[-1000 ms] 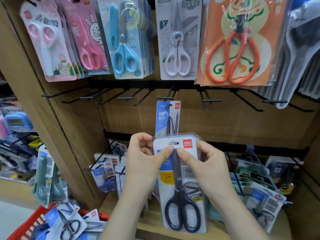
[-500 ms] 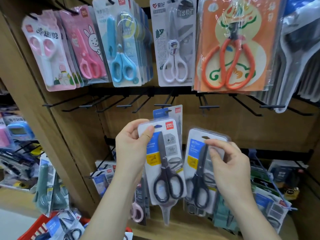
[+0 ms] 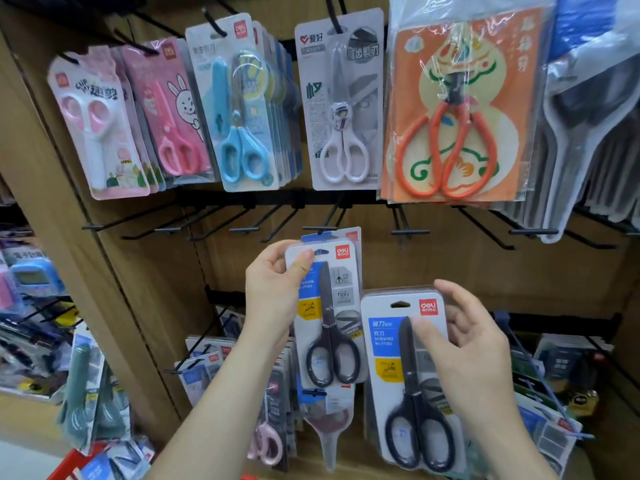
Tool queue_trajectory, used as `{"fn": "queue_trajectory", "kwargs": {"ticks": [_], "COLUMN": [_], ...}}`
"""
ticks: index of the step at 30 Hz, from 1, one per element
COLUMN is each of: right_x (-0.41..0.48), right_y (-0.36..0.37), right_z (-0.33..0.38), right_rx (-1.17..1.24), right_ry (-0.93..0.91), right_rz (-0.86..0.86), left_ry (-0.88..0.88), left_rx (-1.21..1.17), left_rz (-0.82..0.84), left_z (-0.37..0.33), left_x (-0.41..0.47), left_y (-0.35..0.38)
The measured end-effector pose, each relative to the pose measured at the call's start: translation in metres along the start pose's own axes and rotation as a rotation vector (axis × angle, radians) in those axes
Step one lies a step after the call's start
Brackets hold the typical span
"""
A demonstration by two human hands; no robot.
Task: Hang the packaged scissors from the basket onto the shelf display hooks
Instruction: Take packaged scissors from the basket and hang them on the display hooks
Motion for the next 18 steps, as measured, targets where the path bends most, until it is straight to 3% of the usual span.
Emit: {"fn": "queue_trajectory", "kwargs": {"ticks": [9, 18], "right_x": [0.008, 0.021], "right_y": [0.028, 0.058], "right_z": [-0.019, -0.02], "right_rx": [0.23, 0.282], "right_ry": [0.222, 0.237], "right_rz": [0.084, 0.112], "left_ry": [-0.001, -0.106], "left_rx": [0.109, 0.269], "left_rz": [-0.008, -0.03], "left_z": [0.008, 0.03], "left_x": [0.014, 0.053], "left_y": [0.009, 0.026]}}
Point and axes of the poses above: each hand's wrist, its own x-axis towards the middle knuckle, its own y-axis out of the palm, z = x × y, the point moved 9 cm from there along x, towards the middle knuckle, and after that the axes turned 10 degrees about -y, right-handed, at the moved point
